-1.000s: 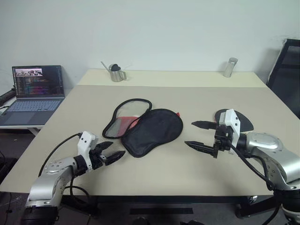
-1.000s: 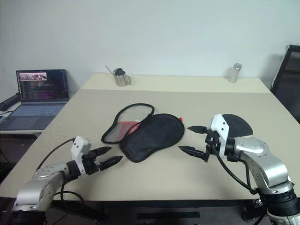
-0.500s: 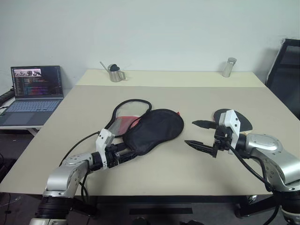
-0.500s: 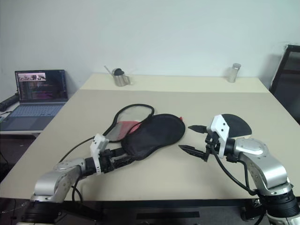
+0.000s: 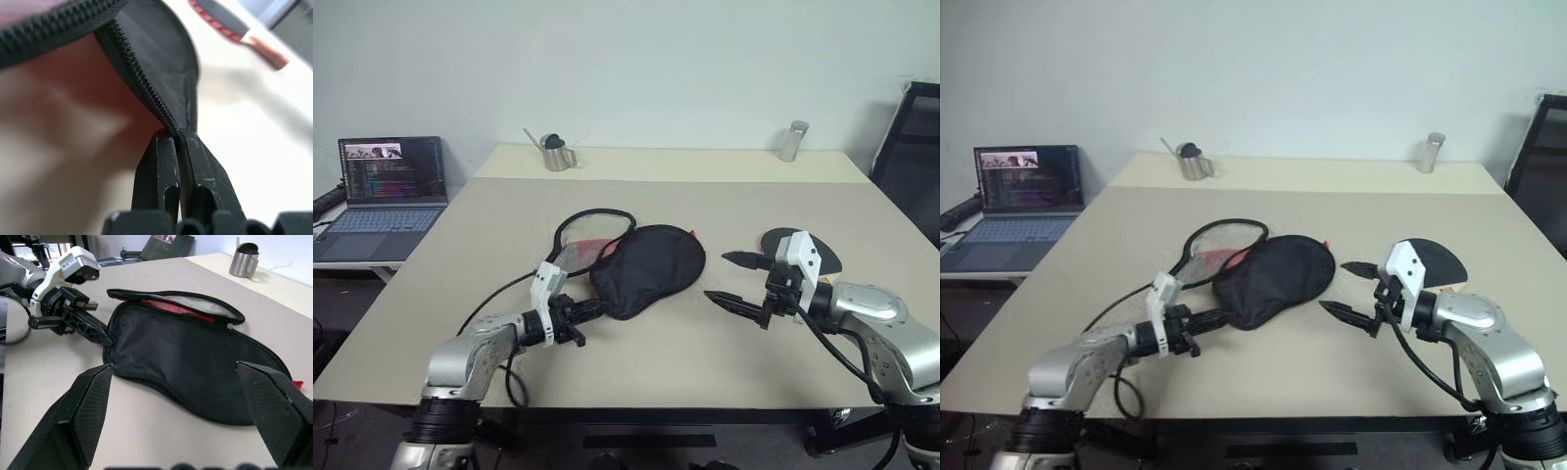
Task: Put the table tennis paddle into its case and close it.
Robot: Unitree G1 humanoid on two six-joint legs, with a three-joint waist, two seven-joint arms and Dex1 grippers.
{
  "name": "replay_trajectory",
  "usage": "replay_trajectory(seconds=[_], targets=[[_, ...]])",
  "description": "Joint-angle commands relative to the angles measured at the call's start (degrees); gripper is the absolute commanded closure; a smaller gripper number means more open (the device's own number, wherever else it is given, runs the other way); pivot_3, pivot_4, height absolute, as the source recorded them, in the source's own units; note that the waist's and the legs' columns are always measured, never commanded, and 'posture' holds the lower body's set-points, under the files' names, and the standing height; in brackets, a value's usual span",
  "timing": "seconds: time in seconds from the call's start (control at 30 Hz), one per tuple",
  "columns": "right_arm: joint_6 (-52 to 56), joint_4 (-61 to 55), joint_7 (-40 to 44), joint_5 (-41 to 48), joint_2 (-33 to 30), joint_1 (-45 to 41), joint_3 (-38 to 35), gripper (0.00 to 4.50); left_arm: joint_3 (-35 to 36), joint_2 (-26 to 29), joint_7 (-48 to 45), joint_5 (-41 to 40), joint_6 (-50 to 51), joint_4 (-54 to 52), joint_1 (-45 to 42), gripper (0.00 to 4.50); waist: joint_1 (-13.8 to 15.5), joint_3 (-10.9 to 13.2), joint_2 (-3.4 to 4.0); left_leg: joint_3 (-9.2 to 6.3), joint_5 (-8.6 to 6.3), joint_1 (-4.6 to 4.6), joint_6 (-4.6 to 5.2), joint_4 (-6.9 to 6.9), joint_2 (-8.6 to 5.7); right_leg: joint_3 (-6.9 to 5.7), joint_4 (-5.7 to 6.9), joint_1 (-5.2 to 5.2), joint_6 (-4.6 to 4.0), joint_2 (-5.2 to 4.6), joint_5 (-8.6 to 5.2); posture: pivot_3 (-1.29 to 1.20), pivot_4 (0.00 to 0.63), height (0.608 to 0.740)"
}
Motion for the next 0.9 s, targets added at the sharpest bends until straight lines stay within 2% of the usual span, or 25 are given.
replay_trajectory(seconds=[0.03, 0.2, 0.33, 0.6, 0.7, 0.9], targets=[[-0.3, -2.7, -0.5, 0.8, -1.3, 0.5, -2.7, 0.1, 0.5, -3.4, 2.9, -3.5, 3.9, -2.0, -3.3, 4.46, 0.0, 0.0, -0.01, 0.0, 0.0, 0.0, 0.0, 0.01, 0.0, 0.0, 0.01, 0.0, 0.0, 0.0, 0.0, 0.0, 0.15, 0.74], [0.1, -3.2, -1.2, 0.7, -2.4, 1.1, -3.9, 0.1, 0.2, -9.4, 6.7, -3.8, 6.1, 2.7, -8.2, 4.46, -0.1, 0.0, -0.02, 0.03, 0.01, 0.01, 0.0, 0.04, 0.0, -0.02, 0.07, 0.0, 0.0, 0.04, 0.01, 0.0, 0.15, 0.74], [0.6, -3.9, -1.6, 0.9, -3.0, 1.3, -4.4, 0.1, -1.9, -12.6, 7.3, -1.4, 4.0, 7.9, -11.7, 4.46, -0.1, 0.0, -0.03, 0.07, 0.01, 0.03, 0.01, 0.04, 0.01, 0.0, 0.08, 0.01, 0.0, 0.07, 0.01, 0.0, 0.15, 0.74], [1.8, -5.4, -2.7, 1.6, -3.6, 1.8, -5.1, 0.1, -6.3, -14.0, 5.5, 4.5, -2.1, 13.9, -15.0, 4.46, -0.1, 0.0, -0.03, 0.1, 0.01, 0.03, 0.01, 0.04, 0.01, 0.01, 0.07, 0.01, -0.02, 0.07, 0.02, 0.0, 0.15, 0.74], [2.0, -5.8, -3.0, 1.9, -3.7, 2.1, -5.4, 0.1, -8.0, -12.7, 3.1, 5.5, -3.1, 12.3, -14.0, 3.73, -0.1, 0.0, -0.03, 0.1, 0.01, 0.03, 0.01, 0.03, 0.01, 0.0, 0.06, 0.01, -0.02, 0.07, 0.02, 0.0, 0.15, 0.74], [2.1, -5.5, -3.2, 2.2, -3.5, 1.9, -5.3, 0.1, -9.6, -7.0, 1.0, 7.8, -4.0, 6.0, -9.0, 1.71, -0.3, 0.0, -0.03, 0.12, 0.01, 0.05, 0.0, 0.01, 0.04, 0.05, 0.06, 0.0, -0.04, 0.08, 0.03, 0.0, 0.15, 0.74]])
